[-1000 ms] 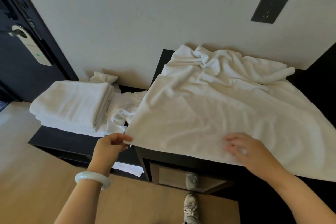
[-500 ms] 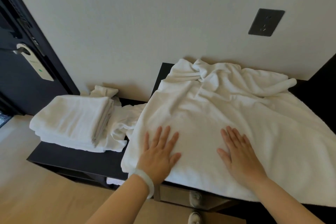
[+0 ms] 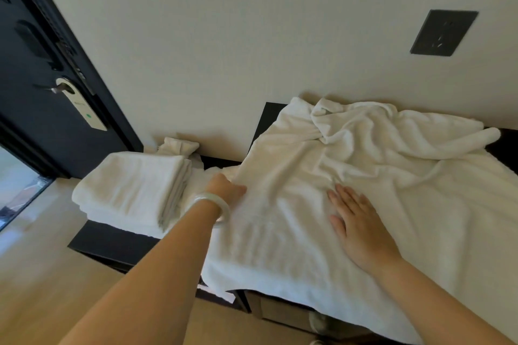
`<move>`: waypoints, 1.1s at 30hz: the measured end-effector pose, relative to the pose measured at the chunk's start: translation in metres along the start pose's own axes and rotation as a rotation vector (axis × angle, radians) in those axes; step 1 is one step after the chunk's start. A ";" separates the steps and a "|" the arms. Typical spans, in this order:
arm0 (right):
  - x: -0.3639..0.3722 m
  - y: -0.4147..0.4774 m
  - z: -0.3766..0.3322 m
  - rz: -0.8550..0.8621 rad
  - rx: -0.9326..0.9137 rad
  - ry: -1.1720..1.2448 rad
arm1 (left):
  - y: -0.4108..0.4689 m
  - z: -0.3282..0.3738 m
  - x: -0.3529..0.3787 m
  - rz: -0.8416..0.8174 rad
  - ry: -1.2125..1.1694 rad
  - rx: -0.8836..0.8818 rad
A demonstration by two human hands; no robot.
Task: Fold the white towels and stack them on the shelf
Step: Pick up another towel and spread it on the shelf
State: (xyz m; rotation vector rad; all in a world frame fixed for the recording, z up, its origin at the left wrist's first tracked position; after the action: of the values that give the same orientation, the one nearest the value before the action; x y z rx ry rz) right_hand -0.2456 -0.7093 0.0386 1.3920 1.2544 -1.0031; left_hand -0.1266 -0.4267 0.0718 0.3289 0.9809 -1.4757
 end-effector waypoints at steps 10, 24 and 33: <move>-0.006 -0.005 0.003 0.057 0.088 0.093 | 0.017 -0.008 -0.005 -0.392 -0.786 -0.233; 0.000 0.000 0.003 -0.122 0.111 -0.082 | -0.025 0.035 0.025 0.492 0.336 0.659; -0.051 -0.007 0.091 0.208 0.312 0.010 | -0.053 0.051 0.122 0.177 0.621 0.728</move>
State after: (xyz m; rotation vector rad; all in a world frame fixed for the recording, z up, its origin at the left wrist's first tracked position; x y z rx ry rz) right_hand -0.2567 -0.8081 0.0699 1.7294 0.9631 -1.0785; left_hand -0.1810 -0.5529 0.0349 1.4284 0.8137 -1.5535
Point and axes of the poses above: each hand's wrist, its own y-axis towards the middle knuckle, its own x-axis out of the palm, z = x × y, the point moved 5 cm from there along y, towards the middle knuckle, and after that the axes turned 5 degrees about z, right-handed, at the moved point
